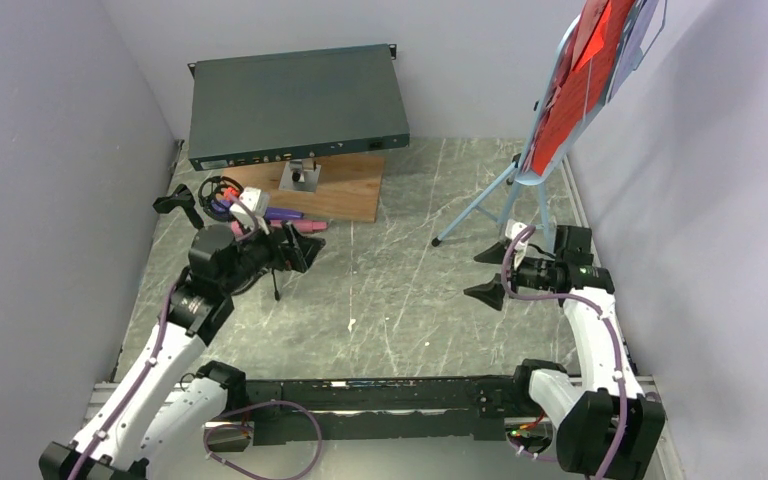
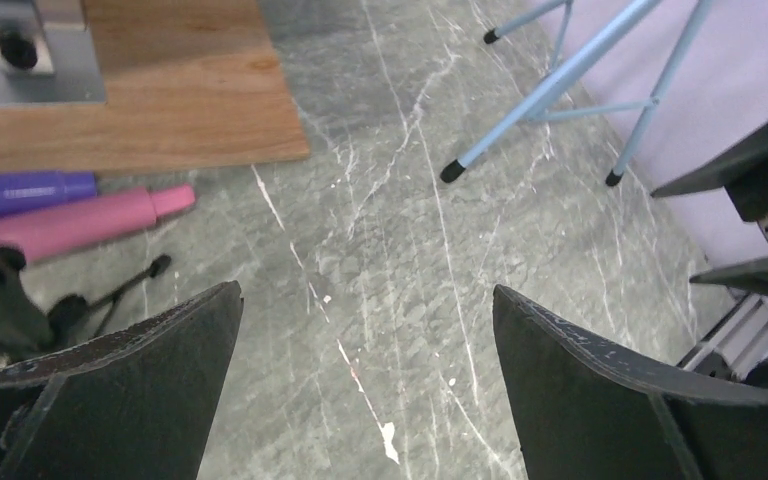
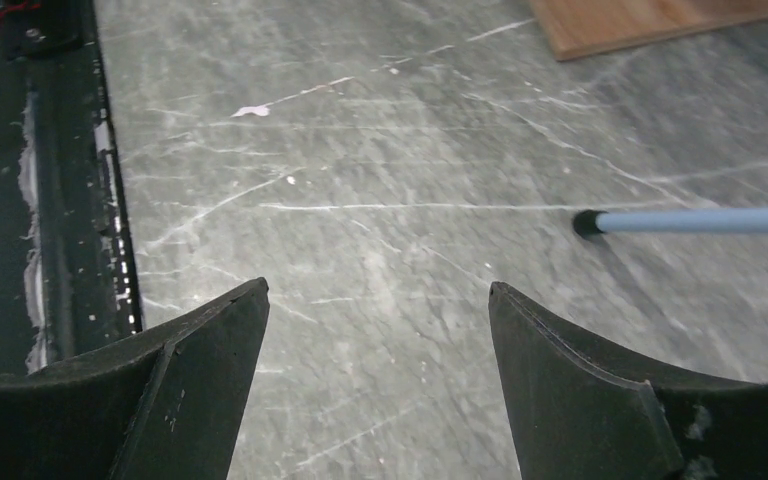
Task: Pack up the instrument practice props
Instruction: Place the microphone stand at the center of the board, then move the music stand to the center of the board.
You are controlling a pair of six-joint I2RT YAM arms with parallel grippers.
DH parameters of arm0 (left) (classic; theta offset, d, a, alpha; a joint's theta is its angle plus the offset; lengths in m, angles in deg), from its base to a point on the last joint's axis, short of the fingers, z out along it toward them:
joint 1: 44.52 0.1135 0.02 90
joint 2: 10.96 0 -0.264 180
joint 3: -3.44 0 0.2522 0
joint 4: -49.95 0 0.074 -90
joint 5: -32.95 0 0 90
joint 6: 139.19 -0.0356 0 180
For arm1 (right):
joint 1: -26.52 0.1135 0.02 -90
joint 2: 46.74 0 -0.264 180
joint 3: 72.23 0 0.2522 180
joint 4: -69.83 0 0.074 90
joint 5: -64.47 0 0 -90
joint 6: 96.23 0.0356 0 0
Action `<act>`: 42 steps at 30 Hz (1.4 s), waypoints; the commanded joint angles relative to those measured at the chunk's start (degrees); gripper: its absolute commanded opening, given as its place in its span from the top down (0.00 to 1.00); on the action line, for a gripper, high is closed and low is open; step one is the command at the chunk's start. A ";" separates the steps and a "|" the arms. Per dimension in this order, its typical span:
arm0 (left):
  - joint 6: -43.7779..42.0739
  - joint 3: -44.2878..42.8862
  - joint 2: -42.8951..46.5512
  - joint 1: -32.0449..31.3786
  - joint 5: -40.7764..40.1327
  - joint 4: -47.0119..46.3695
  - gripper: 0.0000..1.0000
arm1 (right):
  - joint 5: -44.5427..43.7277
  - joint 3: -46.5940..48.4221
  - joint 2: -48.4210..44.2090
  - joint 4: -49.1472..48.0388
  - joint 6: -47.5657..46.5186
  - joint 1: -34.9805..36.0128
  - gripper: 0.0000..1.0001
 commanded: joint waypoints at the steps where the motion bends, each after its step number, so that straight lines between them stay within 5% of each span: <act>1: -10.28 -10.99 -5.41 0.19 9.92 8.45 0.01 | 1.05 2.43 -1.44 0.32 -1.93 -4.51 0.16; 5: -16.04 -13.78 -8.30 0.19 11.72 14.92 0.01 | -0.71 2.78 -1.83 -2.77 3.19 -10.43 0.16; 16: -16.40 -3.72 3.54 0.19 15.14 9.50 0.01 | -9.64 5.52 -1.67 -12.48 16.60 -21.10 0.22; 25: -16.19 -5.33 4.50 0.23 15.03 11.13 0.01 | -22.37 9.59 4.16 -27.57 27.34 -21.27 0.23; 37: -4.54 -9.98 1.62 0.98 17.48 6.10 0.00 | -22.70 11.78 12.39 -32.67 30.20 -17.91 0.26; 42: -9.05 -11.28 0.40 1.07 17.74 9.90 0.01 | -21.84 12.69 14.82 -33.27 29.52 -16.96 0.32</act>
